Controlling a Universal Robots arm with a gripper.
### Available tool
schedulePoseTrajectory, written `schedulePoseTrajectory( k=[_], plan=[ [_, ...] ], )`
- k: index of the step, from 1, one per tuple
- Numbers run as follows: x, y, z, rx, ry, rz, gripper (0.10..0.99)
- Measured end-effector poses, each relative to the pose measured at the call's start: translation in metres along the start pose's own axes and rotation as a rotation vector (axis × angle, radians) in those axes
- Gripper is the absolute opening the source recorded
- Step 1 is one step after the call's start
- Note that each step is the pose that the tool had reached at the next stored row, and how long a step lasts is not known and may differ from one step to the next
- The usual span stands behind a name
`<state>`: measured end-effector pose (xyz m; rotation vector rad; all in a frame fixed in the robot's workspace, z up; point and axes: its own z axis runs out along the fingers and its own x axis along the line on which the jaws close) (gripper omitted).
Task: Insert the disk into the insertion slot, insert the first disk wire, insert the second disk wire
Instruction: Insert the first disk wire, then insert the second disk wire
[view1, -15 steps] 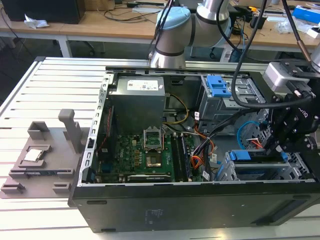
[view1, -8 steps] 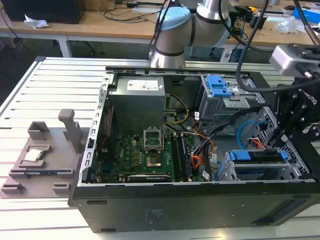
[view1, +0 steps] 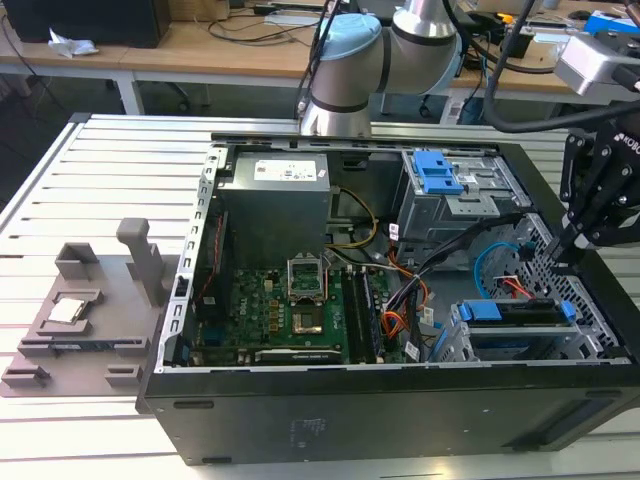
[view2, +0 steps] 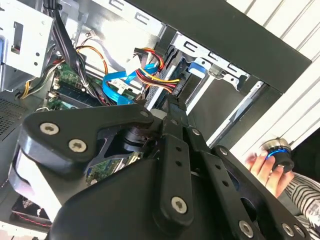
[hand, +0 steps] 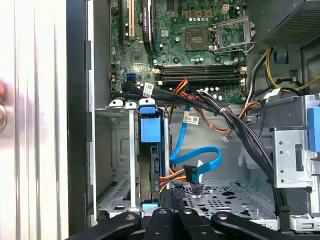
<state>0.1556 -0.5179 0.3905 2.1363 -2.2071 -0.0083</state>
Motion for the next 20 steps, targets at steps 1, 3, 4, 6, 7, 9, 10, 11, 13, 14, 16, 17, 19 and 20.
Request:
schedulePoseTrajectory(
  k=[1,3,4,6,7,9,10,11,13,14,16,17,19,20],
  plan=[
    [0.0,0.0,-0.0001,0.0,0.0001,0.0,0.106],
    [0.0,0.0,-0.0001,0.0,0.0001,0.0,0.106],
    [0.0,0.0,-0.0001,0.0,0.0001,0.0,0.106],
    [0.0,0.0,-0.0002,0.0,0.0001,0.0,0.106],
    [0.0,0.0,-0.0002,0.0,0.0001,0.0,0.106],
    [0.0,0.0,-0.0003,0.0,0.0001,0.0,0.106],
    [0.0,0.0,-0.0004,0.0,0.0001,0.0,0.106],
    [0.0001,0.0,-0.0004,0.0,0.0001,0.0,0.106],
    [0.0001,0.0,-0.0005,0.0,0.0001,0.0,0.235],
    [0.0001,0.0,-0.0006,0.0,0.0002,0.0,0.294],
    [0.0001,0.0,-0.0006,0.0,0.0002,0.0,0.361],
    [0.0001,0.0,-0.0007,0.0,0.0002,-0.002,0.361],
    [0.0,-0.0001,-0.0003,0.002,0.0027,-0.047,0.361],
    [0.0,0.0,0.0004,0.004,0.0047,-0.087,0.361]
  ],
)
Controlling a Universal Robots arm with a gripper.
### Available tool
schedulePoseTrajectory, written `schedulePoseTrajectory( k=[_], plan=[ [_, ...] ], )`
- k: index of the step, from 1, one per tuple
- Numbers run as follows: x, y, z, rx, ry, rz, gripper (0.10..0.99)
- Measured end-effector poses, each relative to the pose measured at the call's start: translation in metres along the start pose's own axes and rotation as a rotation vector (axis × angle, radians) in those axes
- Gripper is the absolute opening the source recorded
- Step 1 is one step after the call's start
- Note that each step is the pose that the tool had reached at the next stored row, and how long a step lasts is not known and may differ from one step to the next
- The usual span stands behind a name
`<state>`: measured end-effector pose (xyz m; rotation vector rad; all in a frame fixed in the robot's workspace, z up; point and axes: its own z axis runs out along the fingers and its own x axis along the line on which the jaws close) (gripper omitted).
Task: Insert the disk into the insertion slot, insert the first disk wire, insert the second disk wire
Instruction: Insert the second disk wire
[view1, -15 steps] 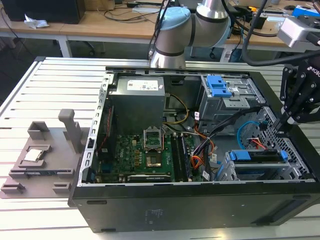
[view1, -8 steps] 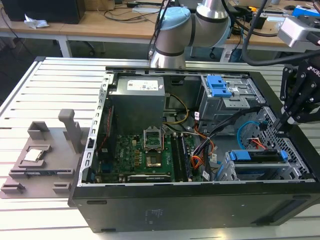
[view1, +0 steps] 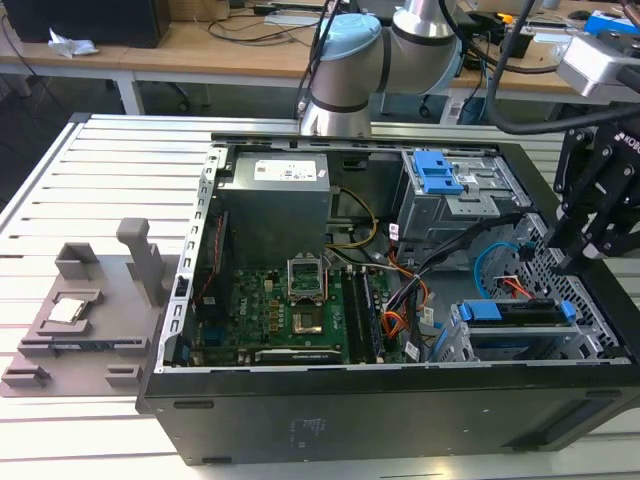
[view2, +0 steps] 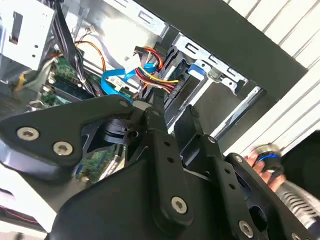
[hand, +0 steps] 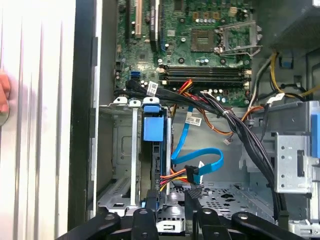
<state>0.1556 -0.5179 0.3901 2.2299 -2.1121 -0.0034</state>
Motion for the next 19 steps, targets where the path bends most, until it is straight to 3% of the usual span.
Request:
schedulePoseTrajectory(
  k=[1,2,5,7,13,15,17,19],
  plan=[
    [-0.0011,-0.0001,0.0002,0.002,0.0028,-0.049,0.361],
    [-0.0049,-0.0001,0.0003,0.003,0.0032,-0.061,0.361],
    [-0.017,0.0011,0.0002,0.003,0.0039,-0.074,0.361],
    [-0.0202,0.0041,0.001,0.004,0.004,-0.077,0.361],
    [-0.0222,0.0248,0.0097,0.004,0.0081,-0.093,0.361],
    [-0.0226,0.0269,0.014,0.004,0.0094,-0.099,0.361],
    [-0.0226,0.0269,0.0148,0.003,0.0205,-0.1,0.361],
    [-0.0226,0.0269,0.0148,0.003,0.0211,-0.1,0.361]
  ],
)
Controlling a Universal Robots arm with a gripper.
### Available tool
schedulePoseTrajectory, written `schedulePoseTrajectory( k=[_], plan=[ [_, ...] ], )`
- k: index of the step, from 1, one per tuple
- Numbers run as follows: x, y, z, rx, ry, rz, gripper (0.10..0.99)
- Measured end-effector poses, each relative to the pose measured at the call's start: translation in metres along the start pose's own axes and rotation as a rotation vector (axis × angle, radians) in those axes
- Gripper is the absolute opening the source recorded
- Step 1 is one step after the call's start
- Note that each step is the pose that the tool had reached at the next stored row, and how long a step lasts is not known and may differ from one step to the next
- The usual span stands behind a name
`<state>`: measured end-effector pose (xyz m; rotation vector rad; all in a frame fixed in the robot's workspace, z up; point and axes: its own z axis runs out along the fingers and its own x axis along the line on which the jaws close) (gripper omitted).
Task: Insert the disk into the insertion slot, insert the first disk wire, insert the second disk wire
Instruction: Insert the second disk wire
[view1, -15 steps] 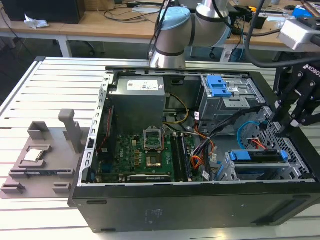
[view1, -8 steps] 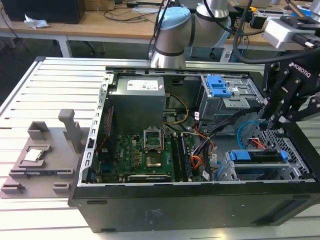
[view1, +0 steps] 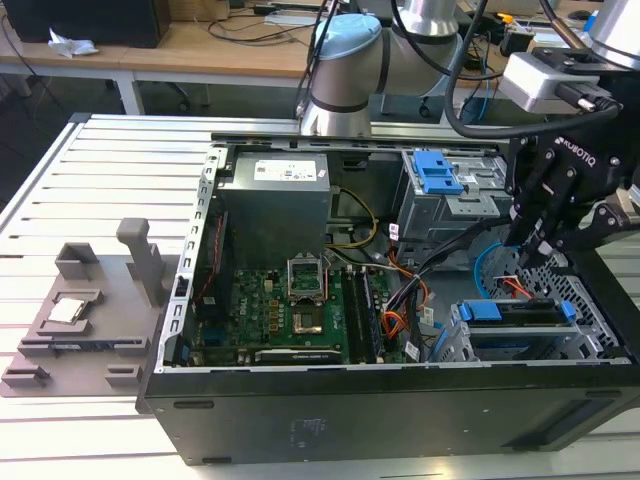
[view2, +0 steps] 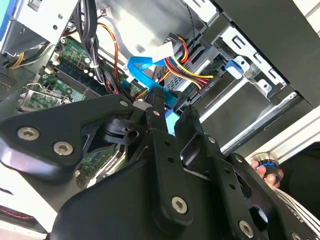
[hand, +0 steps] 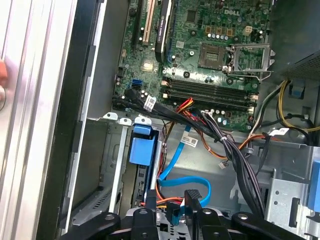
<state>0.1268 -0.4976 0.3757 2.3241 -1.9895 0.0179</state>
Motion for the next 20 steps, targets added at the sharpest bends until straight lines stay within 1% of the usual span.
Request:
schedulePoseTrajectory(
  k=[2,3,4,5,6,10,11,13,14,15,16,17,18,20],
  plan=[
    [0.0,0.0,0.0,0.0,0.0003,0.0,0.361],
    [0.0,0.0,0.0,0.0,0.0003,0.0,0.345],
    [0.0,0.0,0.0,0.0,0.0005,0.0,0.278],
    [-0.0001,0.0,0.0,0.0,0.0006,0.0,0.278],
    [0.0,0.0,0.0,0.0,0.0008,0.0,0.165],
    [0.0005,0.0001,0.0001,0.0,0.0013,0.0,0.161],
    [0.0025,0.0004,0.0004,0.0,0.0014,0.0,0.161],
    [0.0074,0.0012,0.0011,-0.001,0.0078,0.0,0.161],
    [0.0131,0.002,0.0024,-0.002,0.0132,0.001,0.161],
    [0.0203,0.003,0.0056,-0.002,0.0141,0.001,0.161],
    [0.0254,0.0037,0.009,-0.002,0.0139,0.002,0.161],
    [0.0292,0.0043,0.0109,-0.001,0.0069,0.003,0.161],
    [0.0318,0.0046,0.012,0.0,-0.0043,0.003,0.161],
    [0.0351,0.0051,0.0133,0.002,-0.0165,0.003,0.161]
  ],
)
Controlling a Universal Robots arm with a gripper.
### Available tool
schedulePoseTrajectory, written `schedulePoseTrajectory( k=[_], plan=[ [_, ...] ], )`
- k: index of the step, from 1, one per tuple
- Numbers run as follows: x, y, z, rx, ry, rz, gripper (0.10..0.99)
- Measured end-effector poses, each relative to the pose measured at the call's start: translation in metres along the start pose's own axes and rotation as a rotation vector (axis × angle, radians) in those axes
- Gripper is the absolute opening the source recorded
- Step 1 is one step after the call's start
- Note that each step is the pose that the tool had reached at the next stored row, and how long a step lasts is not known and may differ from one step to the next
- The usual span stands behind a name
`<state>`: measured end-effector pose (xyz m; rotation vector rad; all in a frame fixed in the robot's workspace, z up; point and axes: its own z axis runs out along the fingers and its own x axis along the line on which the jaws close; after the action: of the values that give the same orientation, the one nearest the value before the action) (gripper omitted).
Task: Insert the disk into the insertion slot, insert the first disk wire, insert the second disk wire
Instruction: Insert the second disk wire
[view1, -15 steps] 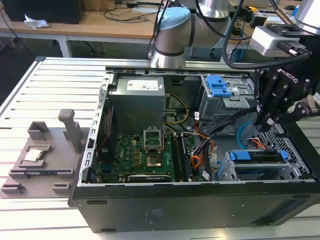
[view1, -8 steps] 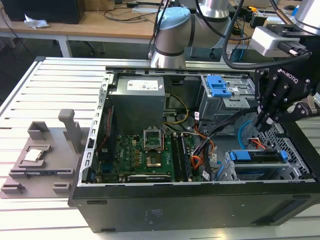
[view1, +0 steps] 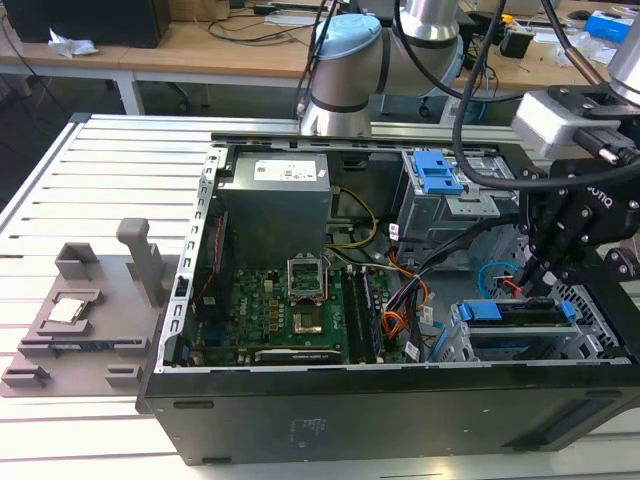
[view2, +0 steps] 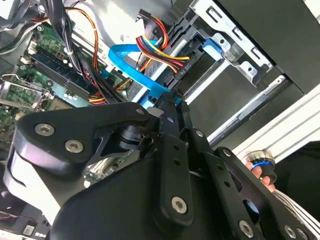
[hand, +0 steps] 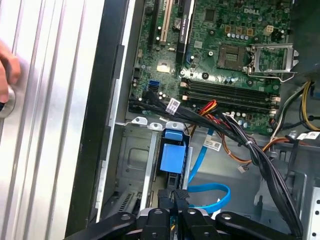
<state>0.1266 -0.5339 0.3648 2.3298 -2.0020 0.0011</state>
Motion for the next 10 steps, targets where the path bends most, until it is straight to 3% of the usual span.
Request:
schedulePoseTrajectory(
  k=[4,10],
  plan=[
    [0.0043,0.0004,0.0048,0.002,-0.0236,0.024,0.161],
    [0.0046,0.0001,0.0148,0.002,-0.0262,0.036,0.161]
  ],
)
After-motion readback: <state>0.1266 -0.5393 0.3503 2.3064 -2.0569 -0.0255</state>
